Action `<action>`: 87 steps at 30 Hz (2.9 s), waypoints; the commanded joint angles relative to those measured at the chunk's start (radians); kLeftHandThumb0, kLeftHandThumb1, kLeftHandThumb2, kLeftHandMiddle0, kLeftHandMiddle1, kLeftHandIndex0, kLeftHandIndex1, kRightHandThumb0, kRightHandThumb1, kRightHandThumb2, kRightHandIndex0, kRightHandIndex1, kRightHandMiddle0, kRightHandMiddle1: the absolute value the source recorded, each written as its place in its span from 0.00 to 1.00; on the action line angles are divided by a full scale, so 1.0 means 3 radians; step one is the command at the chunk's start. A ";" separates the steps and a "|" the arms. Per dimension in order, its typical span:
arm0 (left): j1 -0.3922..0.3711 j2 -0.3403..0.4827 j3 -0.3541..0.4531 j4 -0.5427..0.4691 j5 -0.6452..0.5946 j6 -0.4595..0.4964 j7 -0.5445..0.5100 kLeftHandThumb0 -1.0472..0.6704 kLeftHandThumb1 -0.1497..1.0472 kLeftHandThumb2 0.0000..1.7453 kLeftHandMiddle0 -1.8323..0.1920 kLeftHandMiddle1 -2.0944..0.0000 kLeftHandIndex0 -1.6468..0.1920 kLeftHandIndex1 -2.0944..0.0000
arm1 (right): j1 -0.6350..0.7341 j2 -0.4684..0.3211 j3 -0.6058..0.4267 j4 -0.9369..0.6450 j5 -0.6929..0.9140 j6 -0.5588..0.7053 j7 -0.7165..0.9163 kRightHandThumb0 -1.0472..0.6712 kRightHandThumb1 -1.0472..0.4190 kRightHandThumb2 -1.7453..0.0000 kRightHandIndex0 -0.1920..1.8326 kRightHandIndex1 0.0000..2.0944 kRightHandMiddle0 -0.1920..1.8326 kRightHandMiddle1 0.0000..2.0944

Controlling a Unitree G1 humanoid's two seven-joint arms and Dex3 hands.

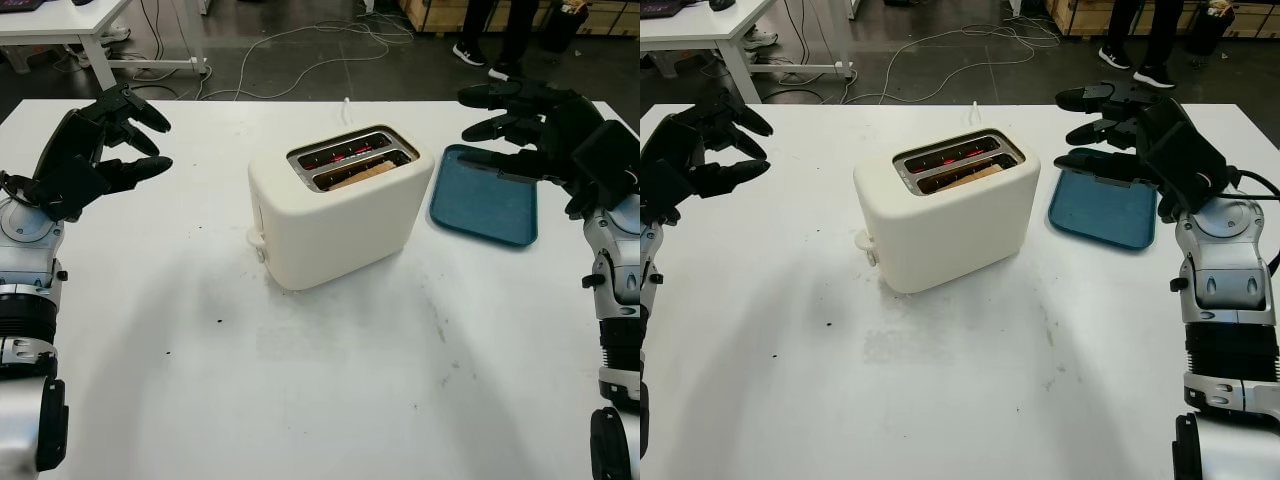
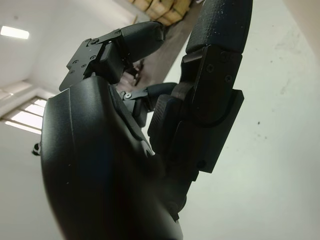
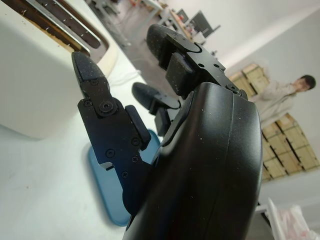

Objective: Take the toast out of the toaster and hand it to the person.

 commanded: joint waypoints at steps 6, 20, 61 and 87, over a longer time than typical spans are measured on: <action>0.0005 0.0050 0.0005 0.0005 0.0020 -0.0018 0.0035 0.00 0.89 0.08 0.74 0.29 0.77 0.32 | -0.0043 0.0004 -0.0005 -0.0006 0.0018 -0.0020 -0.0003 0.43 0.25 1.00 0.30 0.45 0.39 0.15; 0.0014 0.0040 0.0007 -0.0042 0.0007 0.0026 0.0031 0.00 0.89 0.08 0.74 0.29 0.77 0.32 | -0.0038 0.0001 -0.0012 -0.0036 0.0017 0.0021 -0.0016 0.43 0.25 1.00 0.30 0.45 0.39 0.15; -0.0015 0.0040 0.0000 -0.0013 0.0013 0.0001 0.0028 0.00 0.89 0.07 0.74 0.30 0.77 0.32 | -0.0075 -0.0013 -0.0006 0.0011 0.0030 -0.0032 0.0034 0.42 0.25 1.00 0.30 0.44 0.38 0.16; -0.0027 0.0035 -0.0003 0.0000 0.0016 -0.0026 0.0031 0.00 0.89 0.07 0.75 0.28 0.77 0.31 | -0.0117 -0.0011 0.0036 -0.0010 -0.0009 0.0034 0.0037 0.44 0.25 1.00 0.29 0.46 0.38 0.17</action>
